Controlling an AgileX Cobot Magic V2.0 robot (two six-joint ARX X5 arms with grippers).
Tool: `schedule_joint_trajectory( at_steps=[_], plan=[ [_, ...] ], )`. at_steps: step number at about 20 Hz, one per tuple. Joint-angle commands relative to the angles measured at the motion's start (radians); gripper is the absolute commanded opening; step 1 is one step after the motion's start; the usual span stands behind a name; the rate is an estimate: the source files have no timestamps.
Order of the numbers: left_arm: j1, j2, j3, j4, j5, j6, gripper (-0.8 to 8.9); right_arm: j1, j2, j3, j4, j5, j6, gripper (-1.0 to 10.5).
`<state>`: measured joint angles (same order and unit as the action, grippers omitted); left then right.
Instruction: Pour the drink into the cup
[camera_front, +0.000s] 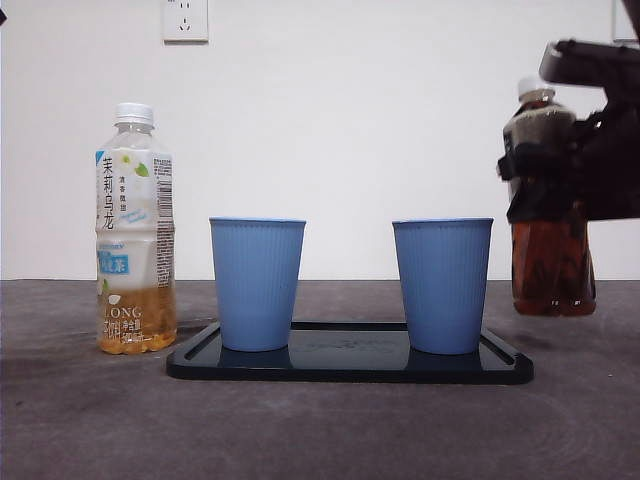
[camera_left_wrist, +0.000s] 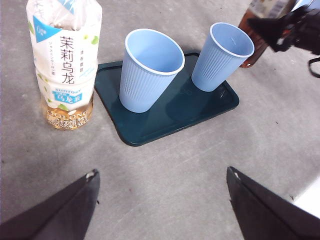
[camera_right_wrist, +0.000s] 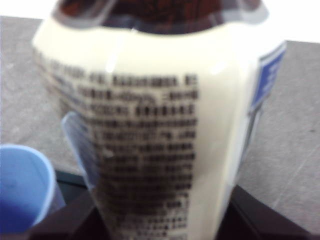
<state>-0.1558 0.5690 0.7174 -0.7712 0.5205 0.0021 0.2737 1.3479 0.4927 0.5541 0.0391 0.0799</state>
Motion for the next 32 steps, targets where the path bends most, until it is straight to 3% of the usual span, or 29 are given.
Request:
schedule_joint_trajectory(
  at_steps=[1,7,17,30,32],
  plan=[
    [-0.003,0.005,0.016,0.008,0.001,0.01,4.09,-0.006,0.048,0.018,0.094,-0.018,0.01,1.7],
    [-0.003,0.005,0.016,0.008,0.001,0.013,4.09,-0.006,0.109,0.018,0.115,-0.021,-0.011,1.8],
    [-0.003,0.005,0.016,0.008,0.0,0.012,4.1,-0.006,0.108,0.018,0.014,-0.02,-0.016,3.8],
    [-0.003,0.005,0.016,0.009,-0.016,0.013,4.2,-0.005,0.015,0.018,-0.135,-0.015,-0.016,4.3],
    [-0.003,0.006,0.016,0.016,-0.051,0.012,4.83,-0.005,-0.026,0.018,-0.199,-0.016,-0.009,4.3]
  ],
)
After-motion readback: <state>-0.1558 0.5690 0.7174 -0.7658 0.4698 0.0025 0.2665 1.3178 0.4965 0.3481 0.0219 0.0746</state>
